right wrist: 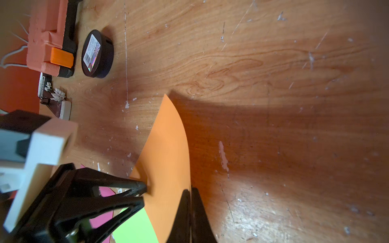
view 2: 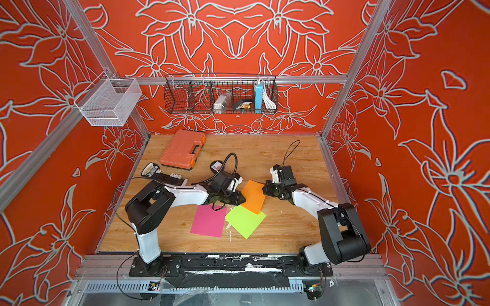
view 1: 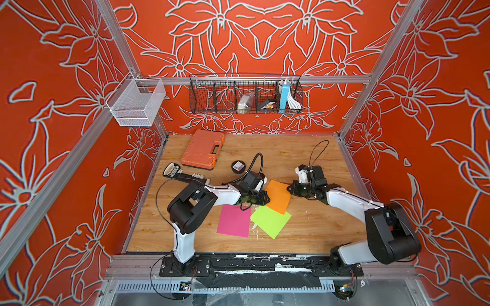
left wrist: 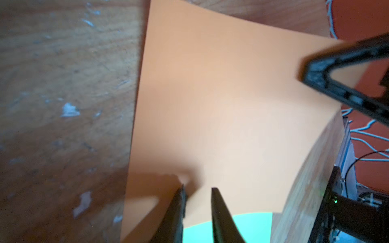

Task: Fold the square paper diagonally
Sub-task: Fold the paper at the center of the board.

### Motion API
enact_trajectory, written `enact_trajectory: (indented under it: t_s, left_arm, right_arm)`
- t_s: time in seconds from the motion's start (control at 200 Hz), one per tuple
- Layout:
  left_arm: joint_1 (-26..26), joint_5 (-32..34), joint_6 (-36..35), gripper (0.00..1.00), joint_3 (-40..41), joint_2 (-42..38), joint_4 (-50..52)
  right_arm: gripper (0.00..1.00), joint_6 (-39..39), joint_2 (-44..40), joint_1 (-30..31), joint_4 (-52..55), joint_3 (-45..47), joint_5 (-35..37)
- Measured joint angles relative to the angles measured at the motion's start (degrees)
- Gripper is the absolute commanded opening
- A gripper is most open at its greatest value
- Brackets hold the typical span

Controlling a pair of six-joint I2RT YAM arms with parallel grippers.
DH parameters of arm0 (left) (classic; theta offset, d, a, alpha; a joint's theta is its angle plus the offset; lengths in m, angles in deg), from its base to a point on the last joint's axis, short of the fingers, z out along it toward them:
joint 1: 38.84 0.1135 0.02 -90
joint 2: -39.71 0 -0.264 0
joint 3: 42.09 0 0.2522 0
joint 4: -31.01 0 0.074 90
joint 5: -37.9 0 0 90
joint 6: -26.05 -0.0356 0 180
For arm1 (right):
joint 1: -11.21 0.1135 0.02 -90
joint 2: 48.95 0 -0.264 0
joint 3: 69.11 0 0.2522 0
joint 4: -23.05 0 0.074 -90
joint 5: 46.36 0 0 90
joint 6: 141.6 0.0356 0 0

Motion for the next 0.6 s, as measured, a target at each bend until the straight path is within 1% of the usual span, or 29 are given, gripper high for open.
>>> enact_trajectory:
  t_s: [0.13, 0.185, 0.265, 0.315, 0.505, 0.6]
  left_arm:
    - [0.0, 0.5, 0.2, 0.26, 1.7, -3.7, -1.5]
    - [0.0, 0.6, 0.4, 0.22, 1.7, -4.3, -2.1]
    - [0.0, 0.8, 0.3, 0.12, 1.7, -4.3, -2.8]
    - [0.0, 0.7, 0.8, 0.09, 1.8, -4.3, -2.9]
    - [0.0, 1.3, 0.8, 0.0, 1.6, -4.0, -2.4]
    - [0.0, 1.5, 0.8, 0.0, 0.3, -2.5, -1.6]
  right_arm:
    - [0.0, -0.2, -0.5, 0.0, 0.0, 1.1, 1.0]
    - [0.0, -0.2, -1.0, 0.0, 0.0, 1.5, 1.4]
    - [0.0, -0.2, -1.7, 0.0, -0.1, 1.9, 1.5]
    - [0.0, -0.2, -2.1, 0.0, -0.2, 2.2, 1.7]
    - [0.0, 1.0, -4.1, 0.0, -1.3, 4.1, 3.6]
    - [0.0, 1.8, -5.4, 0.0, -1.6, 5.9, 4.2]
